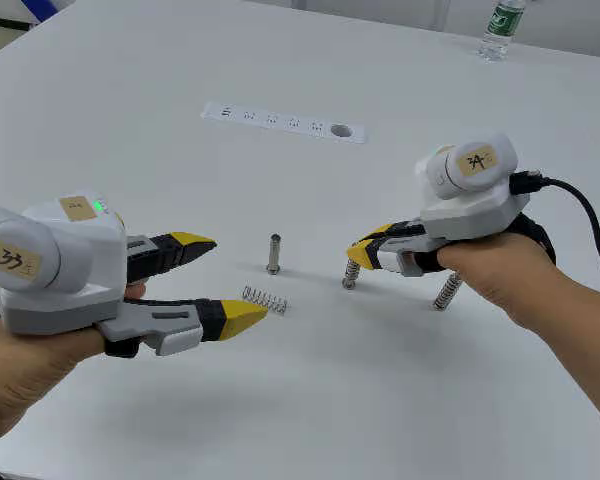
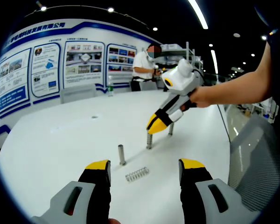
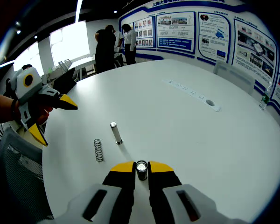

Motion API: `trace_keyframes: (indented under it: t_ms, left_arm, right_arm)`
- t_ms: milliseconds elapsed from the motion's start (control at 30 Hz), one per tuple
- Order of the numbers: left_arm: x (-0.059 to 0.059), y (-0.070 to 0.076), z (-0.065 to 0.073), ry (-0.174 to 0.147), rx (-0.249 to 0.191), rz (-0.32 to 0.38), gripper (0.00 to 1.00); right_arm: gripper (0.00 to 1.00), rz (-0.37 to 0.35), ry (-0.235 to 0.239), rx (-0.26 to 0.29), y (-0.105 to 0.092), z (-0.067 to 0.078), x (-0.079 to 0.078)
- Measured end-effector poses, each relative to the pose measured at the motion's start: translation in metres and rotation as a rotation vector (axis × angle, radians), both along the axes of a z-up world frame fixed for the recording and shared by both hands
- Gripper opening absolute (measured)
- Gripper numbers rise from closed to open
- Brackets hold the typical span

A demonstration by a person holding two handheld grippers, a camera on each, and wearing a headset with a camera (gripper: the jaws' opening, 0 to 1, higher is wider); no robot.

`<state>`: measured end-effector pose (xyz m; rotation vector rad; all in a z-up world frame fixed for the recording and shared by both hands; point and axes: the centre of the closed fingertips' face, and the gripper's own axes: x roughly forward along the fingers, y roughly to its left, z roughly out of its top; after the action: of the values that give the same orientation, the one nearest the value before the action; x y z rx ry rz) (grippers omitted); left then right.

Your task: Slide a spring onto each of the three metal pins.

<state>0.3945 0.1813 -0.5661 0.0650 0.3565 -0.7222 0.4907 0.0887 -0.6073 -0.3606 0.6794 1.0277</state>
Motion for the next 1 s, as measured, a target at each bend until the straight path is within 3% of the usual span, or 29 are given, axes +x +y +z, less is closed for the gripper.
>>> trace_keyframes:
  t_ms: [300, 633, 867, 1000]
  left_arm:
    - [0.000, 0.000, 0.000, 0.002, 0.002, 0.001, 0.62]
    - [-0.001, 0.001, -0.001, 0.003, 0.006, 0.003, 0.62]
    - [-0.001, 0.001, -0.001, 0.001, 0.009, -0.001, 0.63]
    - [-0.001, 0.000, -0.001, 0.001, 0.009, -0.002, 0.63]
  right_arm:
    - [0.12, 0.004, 0.017, -0.027, 0.000, -0.012, -0.001]
    - [0.17, -0.001, 0.013, -0.026, -0.008, -0.007, -0.008]
    - [0.17, 0.006, 0.027, -0.045, -0.021, -0.012, -0.023]
    - [0.17, 0.049, 0.049, -0.060, -0.017, -0.016, -0.042]
